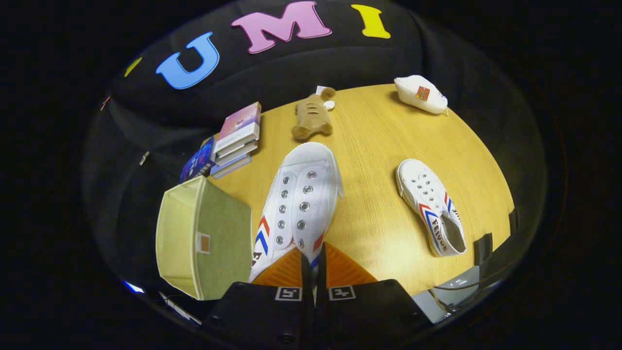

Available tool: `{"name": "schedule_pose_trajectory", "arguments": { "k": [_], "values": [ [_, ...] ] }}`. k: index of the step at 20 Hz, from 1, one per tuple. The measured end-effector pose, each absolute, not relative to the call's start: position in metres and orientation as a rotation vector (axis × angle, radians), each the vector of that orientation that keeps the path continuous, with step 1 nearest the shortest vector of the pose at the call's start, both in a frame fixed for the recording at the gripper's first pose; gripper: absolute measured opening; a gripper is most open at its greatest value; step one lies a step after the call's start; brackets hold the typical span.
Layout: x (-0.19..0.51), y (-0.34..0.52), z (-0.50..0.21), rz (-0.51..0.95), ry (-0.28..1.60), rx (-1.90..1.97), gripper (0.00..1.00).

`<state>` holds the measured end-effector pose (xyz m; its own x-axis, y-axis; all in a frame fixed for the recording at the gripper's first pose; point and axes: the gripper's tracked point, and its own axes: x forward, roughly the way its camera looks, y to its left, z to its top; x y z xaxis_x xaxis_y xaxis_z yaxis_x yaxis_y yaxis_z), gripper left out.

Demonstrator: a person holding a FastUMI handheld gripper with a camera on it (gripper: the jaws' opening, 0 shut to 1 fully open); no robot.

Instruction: Open the storage box then place both shoes into the box .Put the left shoe in first, then the right shoe, with the right side of both shoes facing outward in a uniform manner.

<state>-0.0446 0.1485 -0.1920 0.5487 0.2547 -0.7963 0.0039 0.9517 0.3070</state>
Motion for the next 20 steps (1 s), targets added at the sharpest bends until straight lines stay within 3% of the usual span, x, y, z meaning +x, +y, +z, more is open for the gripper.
{"name": "schedule_pose_trajectory", "arguments": {
  "k": [9,15,20],
  "values": [
    [-0.056,0.271,-0.084,0.332,0.917,0.388,0.05],
    [-0.082,0.367,-0.108,0.463,0.981,0.379,0.05],
    [-0.085,0.415,-0.146,0.469,1.043,0.368,0.05]
  ]
}}
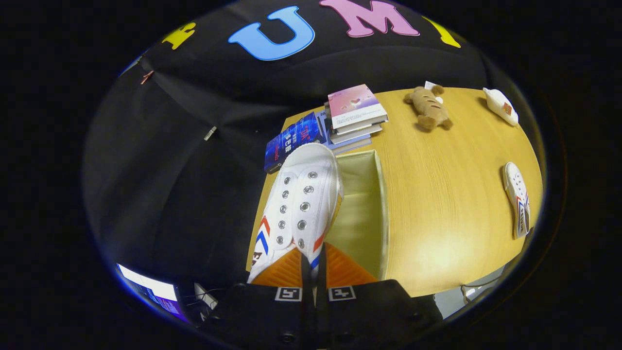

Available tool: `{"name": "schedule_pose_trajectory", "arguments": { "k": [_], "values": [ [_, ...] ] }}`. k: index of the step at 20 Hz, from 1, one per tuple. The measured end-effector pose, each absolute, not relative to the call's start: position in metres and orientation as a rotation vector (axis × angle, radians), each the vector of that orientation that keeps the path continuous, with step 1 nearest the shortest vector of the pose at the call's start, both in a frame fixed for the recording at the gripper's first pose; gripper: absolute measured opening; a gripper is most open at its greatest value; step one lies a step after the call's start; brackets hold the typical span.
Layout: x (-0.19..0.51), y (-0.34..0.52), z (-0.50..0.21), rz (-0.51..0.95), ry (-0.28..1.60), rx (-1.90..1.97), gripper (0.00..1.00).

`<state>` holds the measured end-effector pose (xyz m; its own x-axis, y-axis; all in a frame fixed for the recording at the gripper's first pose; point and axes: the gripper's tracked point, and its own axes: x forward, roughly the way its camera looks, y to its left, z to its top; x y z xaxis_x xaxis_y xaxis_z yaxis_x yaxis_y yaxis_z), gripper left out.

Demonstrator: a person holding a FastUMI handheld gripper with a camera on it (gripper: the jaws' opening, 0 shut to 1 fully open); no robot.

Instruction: Open the storage box then place both shoes into the box .Put the left shoe in first, then the right shoe, with the right side of both shoes facing outward in a uniform manner.

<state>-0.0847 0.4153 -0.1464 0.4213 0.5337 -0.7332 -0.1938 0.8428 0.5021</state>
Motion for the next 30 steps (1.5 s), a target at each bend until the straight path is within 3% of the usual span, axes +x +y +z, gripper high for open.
{"name": "schedule_pose_trajectory", "arguments": {
  "k": [17,19,23,30],
  "values": [
    [-0.078,0.456,-0.228,0.445,1.150,0.206,0.05],
    [-0.083,0.465,-0.226,0.488,1.132,0.190,0.21],
    [-0.074,0.457,-0.192,0.584,0.989,0.104,1.00],
    [-0.055,0.329,-0.114,0.619,0.723,0.000,0.99]
  ]
}}
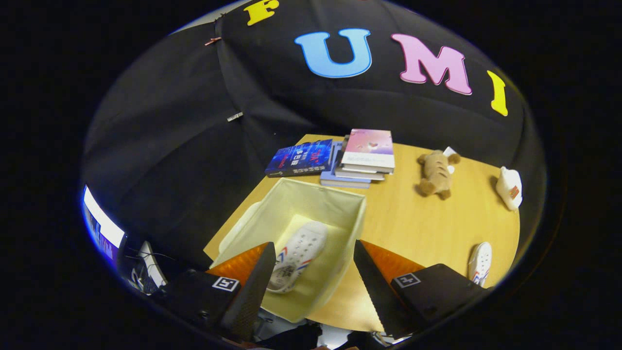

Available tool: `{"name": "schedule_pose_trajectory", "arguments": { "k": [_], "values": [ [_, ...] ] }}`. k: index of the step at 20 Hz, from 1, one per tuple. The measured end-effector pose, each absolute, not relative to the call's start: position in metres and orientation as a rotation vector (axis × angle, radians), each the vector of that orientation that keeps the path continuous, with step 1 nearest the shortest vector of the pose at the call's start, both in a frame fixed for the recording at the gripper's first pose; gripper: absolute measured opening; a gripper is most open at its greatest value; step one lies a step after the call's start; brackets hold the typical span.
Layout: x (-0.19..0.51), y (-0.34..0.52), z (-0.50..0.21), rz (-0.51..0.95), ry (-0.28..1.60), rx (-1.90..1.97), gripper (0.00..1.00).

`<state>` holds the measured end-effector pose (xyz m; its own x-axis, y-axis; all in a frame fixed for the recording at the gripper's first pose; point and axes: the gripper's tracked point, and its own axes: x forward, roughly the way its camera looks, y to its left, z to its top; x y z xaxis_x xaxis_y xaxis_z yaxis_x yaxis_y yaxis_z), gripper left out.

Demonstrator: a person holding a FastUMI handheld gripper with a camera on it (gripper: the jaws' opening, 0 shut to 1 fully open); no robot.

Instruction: Open the storage box then place both shoes into the box .Put the left shoe in first, then the right shoe, with the right side of both shoes facing outward in a uniform manner.

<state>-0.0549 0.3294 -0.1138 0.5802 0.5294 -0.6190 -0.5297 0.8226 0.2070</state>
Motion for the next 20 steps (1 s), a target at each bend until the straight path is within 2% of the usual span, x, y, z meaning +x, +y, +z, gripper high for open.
{"name": "schedule_pose_trajectory", "arguments": {
  "k": [7,13,20],
  "values": [
    [-0.022,0.146,-0.128,0.457,0.662,-0.035,0.99],
    [-0.010,0.015,-0.184,0.313,0.757,-0.016,0.99],
    [-0.004,-0.082,-0.265,0.219,0.897,-0.079,0.99]
  ]
}}
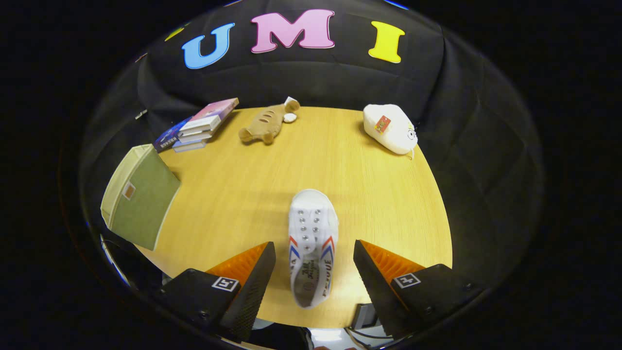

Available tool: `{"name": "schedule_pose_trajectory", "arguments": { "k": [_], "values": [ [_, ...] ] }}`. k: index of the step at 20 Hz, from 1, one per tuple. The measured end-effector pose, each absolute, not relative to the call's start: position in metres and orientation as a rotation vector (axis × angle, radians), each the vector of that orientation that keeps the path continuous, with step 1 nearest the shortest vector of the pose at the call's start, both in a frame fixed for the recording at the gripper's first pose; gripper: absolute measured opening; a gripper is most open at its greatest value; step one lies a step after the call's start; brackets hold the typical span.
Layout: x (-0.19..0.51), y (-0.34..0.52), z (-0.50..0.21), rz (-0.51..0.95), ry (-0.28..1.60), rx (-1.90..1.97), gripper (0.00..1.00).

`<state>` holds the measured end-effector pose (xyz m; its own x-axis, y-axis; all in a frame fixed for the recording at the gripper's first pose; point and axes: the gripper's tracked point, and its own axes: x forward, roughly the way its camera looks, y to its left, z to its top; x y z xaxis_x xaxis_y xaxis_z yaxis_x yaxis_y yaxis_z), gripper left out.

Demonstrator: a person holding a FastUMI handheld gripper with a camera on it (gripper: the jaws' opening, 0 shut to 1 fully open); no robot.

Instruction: Open the storage box then place both shoes into the box .Put the left shoe in first, then the right shoe, with the right side of both shoes facing outward in a uniform manner.

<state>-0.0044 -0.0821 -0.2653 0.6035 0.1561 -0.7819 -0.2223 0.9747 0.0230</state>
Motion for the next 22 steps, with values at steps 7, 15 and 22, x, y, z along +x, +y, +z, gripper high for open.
{"name": "schedule_pose_trajectory", "arguments": {
  "k": [7,15,22],
  "values": [
    [-0.002,-0.094,-0.333,0.259,1.067,0.015,0.99],
    [0.000,-0.088,-0.338,0.347,1.099,0.087,0.86],
    [-0.005,-0.091,-0.337,0.349,1.131,0.143,0.86]
  ]
}}
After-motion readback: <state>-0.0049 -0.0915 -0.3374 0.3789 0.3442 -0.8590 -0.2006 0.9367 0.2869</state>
